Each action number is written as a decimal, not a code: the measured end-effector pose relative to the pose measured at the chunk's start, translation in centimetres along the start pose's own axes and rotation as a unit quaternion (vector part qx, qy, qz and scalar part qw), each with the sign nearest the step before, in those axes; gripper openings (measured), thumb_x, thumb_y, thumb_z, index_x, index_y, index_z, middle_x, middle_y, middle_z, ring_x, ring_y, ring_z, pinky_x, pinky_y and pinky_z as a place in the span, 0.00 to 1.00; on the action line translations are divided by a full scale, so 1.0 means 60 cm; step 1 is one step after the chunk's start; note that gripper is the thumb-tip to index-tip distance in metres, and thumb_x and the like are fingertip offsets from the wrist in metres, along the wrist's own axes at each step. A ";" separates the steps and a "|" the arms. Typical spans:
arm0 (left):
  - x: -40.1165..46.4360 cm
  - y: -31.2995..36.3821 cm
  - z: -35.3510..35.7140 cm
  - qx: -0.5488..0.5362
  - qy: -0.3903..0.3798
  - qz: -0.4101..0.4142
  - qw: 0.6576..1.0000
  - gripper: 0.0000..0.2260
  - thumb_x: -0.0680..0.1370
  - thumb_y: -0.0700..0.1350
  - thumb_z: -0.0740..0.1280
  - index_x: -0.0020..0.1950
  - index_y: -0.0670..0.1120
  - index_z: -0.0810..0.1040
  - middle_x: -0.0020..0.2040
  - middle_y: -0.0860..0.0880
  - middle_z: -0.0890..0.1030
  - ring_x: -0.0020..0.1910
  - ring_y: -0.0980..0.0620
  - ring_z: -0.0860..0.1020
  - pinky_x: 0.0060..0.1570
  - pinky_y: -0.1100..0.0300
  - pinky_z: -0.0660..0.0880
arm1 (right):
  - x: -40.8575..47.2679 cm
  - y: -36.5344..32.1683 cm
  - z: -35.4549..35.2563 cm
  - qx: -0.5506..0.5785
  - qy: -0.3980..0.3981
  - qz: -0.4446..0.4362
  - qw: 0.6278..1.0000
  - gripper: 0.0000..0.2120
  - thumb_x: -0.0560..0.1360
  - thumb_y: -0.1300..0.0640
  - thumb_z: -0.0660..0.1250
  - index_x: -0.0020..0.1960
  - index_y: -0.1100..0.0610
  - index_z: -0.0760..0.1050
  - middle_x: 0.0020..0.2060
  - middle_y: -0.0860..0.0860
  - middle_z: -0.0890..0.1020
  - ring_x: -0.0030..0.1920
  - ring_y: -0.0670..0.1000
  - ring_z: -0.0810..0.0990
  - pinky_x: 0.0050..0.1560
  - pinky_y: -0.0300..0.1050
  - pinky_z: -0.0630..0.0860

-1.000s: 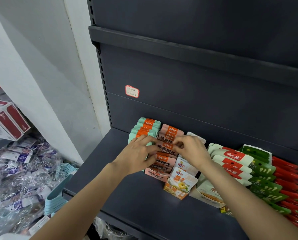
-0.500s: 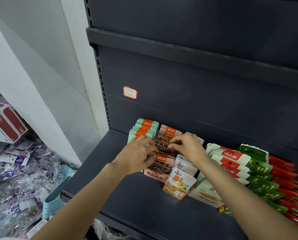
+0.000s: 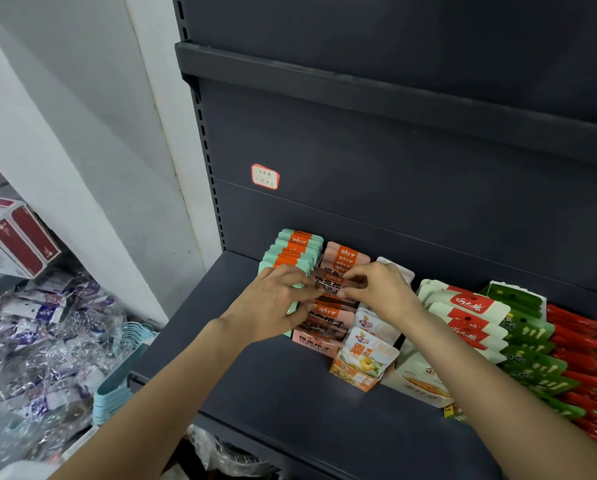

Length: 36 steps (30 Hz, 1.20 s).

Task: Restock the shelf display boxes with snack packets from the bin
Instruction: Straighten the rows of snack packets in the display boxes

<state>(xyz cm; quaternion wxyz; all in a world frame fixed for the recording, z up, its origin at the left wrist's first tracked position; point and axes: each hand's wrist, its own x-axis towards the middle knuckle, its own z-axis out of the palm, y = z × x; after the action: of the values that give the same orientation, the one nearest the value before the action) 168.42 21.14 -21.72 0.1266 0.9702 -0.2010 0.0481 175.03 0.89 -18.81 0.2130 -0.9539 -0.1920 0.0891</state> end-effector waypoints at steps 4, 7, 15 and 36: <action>0.000 -0.001 0.003 -0.002 0.004 0.005 1.000 0.19 0.76 0.54 0.55 0.61 0.53 0.79 0.57 0.52 0.80 0.60 0.50 0.75 0.58 0.51 0.72 | -0.003 0.003 -0.005 -0.002 -0.012 -0.010 1.000 0.19 0.71 0.50 0.73 0.61 0.52 0.78 0.56 0.49 0.81 0.56 0.47 0.78 0.57 0.42 0.74; 0.001 0.000 0.003 -0.020 0.014 0.007 1.000 0.19 0.77 0.53 0.56 0.64 0.52 0.76 0.59 0.53 0.79 0.62 0.51 0.73 0.61 0.53 0.69 | -0.002 -0.002 -0.005 -0.027 -0.004 -0.024 0.999 0.16 0.75 0.55 0.69 0.62 0.52 0.77 0.57 0.50 0.81 0.56 0.48 0.78 0.57 0.43 0.74; 0.017 0.004 -0.003 -0.052 -0.023 -0.023 0.998 0.20 0.79 0.49 0.61 0.71 0.52 0.68 0.70 0.54 0.69 0.70 0.54 0.63 0.69 0.56 0.59 | 0.004 -0.013 0.002 -0.099 0.018 -0.026 0.995 0.14 0.76 0.57 0.67 0.62 0.52 0.77 0.57 0.53 0.80 0.57 0.53 0.78 0.53 0.47 0.75; 0.013 0.006 -0.011 -0.077 -0.013 -0.030 0.996 0.20 0.78 0.47 0.62 0.70 0.53 0.69 0.68 0.54 0.71 0.70 0.54 0.63 0.68 0.55 0.60 | -0.021 -0.002 0.016 -0.169 0.084 -0.008 0.982 0.13 0.79 0.49 0.60 0.57 0.50 0.80 0.52 0.49 0.83 0.54 0.52 0.80 0.57 0.51 0.74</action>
<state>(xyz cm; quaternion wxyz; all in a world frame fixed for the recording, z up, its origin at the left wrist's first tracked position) 168.93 20.69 -20.88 0.1998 0.9636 -0.1767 0.0156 173.57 0.86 -19.50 0.0652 -0.9785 -0.1936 -0.0268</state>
